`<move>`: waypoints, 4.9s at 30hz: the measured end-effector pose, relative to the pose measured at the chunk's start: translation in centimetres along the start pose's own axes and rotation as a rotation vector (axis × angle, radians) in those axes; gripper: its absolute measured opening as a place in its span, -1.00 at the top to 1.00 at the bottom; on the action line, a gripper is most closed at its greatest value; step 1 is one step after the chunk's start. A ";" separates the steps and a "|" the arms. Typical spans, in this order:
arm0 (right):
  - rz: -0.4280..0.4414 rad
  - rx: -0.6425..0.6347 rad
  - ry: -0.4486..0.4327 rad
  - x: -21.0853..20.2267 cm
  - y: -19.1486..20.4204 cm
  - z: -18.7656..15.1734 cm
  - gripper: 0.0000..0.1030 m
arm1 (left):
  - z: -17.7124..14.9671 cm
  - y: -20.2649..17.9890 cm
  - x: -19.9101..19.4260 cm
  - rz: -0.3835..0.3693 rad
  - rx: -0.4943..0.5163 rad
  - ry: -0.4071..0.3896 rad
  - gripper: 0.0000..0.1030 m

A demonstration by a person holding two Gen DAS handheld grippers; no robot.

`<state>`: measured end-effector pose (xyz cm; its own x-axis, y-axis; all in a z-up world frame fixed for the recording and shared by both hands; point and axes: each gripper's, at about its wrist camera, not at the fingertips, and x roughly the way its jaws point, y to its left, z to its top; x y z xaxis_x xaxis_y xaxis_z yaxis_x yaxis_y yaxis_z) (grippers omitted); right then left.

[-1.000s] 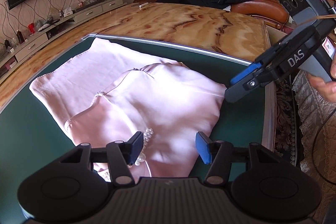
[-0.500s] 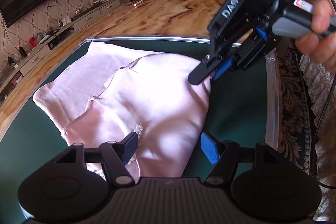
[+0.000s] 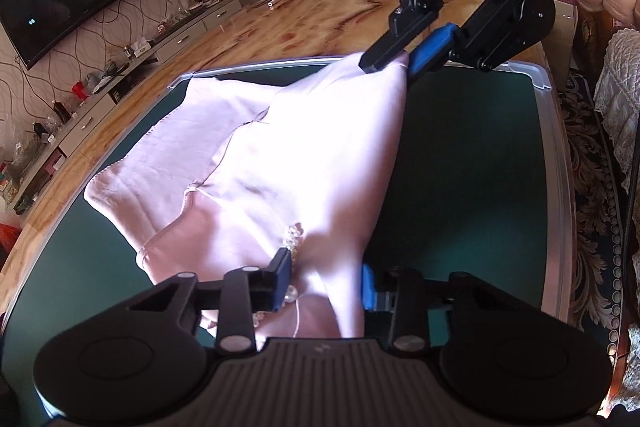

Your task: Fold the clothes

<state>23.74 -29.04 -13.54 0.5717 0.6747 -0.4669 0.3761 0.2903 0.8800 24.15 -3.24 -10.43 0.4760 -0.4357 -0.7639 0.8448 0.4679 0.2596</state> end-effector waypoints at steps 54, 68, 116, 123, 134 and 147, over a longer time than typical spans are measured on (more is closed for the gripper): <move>-0.586 -2.208 0.213 8.5 5.6 -17.7 0.84 | 0.0 -0.8 -2.1 -0.011 0.171 0.109 0.65; -0.390 -2.127 0.564 1.3 8.9 -22.5 0.83 | 0.3 0.2 -10.4 -0.380 0.049 0.161 0.66; -0.280 -1.309 0.322 9.7 14.6 8.2 -0.05 | -0.7 19.3 -1.3 -0.172 -0.312 0.050 -0.40; -0.120 -0.972 0.285 8.9 9.0 12.1 -0.05 | -3.8 21.6 -0.6 -0.255 -0.503 -0.041 -0.40; 0.004 -0.936 0.292 9.0 6.7 11.8 -0.11 | -5.5 21.1 1.9 -0.324 -0.579 -0.099 0.32; 0.128 -0.906 0.250 5.0 8.3 9.2 0.68 | -7.1 20.8 -1.4 -0.557 -0.721 -0.179 0.83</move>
<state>36.43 -29.49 -9.34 0.3572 0.8333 -0.4219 -0.4477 0.5491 0.7057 39.35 12.58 -8.12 0.1291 -0.8253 -0.5497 0.6351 0.4945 -0.5934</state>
